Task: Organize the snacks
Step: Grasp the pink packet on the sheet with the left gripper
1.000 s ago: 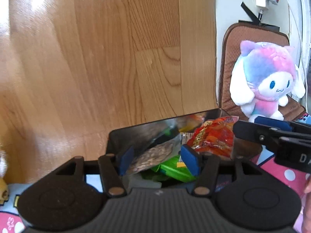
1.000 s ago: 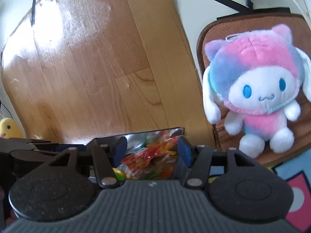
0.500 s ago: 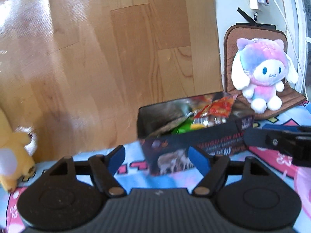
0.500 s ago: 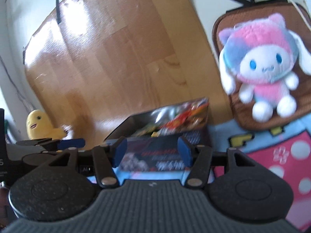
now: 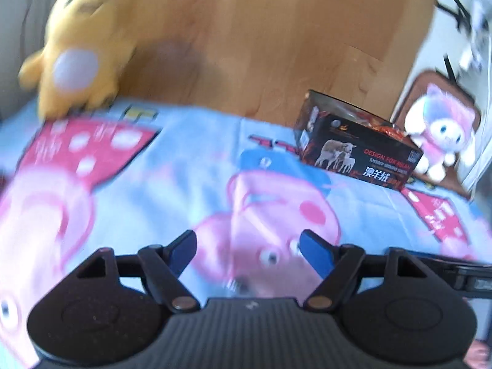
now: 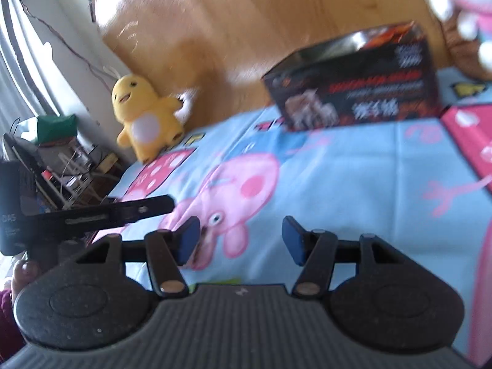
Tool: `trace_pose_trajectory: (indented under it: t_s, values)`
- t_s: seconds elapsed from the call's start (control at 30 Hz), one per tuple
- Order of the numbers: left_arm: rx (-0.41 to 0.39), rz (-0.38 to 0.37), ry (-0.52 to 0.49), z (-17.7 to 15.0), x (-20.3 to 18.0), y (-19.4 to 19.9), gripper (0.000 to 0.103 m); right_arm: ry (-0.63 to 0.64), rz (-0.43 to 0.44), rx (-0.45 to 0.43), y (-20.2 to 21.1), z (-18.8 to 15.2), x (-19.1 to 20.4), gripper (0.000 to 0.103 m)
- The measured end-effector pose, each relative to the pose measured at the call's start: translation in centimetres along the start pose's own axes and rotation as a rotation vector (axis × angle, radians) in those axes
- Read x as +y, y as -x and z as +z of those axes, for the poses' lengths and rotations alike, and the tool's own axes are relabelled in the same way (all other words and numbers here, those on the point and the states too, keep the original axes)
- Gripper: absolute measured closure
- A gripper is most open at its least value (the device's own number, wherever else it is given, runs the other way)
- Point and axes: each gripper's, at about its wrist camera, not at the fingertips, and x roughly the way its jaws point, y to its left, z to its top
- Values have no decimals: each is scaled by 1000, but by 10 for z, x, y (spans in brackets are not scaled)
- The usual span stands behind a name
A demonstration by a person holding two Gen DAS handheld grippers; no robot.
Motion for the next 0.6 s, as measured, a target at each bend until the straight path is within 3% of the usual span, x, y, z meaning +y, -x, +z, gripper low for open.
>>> trace_pose_trajectory:
  t_s: [0.1,0.2,0.3,0.6]
  values:
    - [30,-58,51,-14,12,9,30,-13,28,45,-13,-5,9,41]
    - [77,-151,98,-27,15,13,43,22,31,61,-18,-9,20,41]
    - [103,-247,173,-36,20,10,43,44,60,92,-24,-13,30,41]
    - [126,-378,382,-20,48,-10,45,130,36,86,-28,-17,41,41]
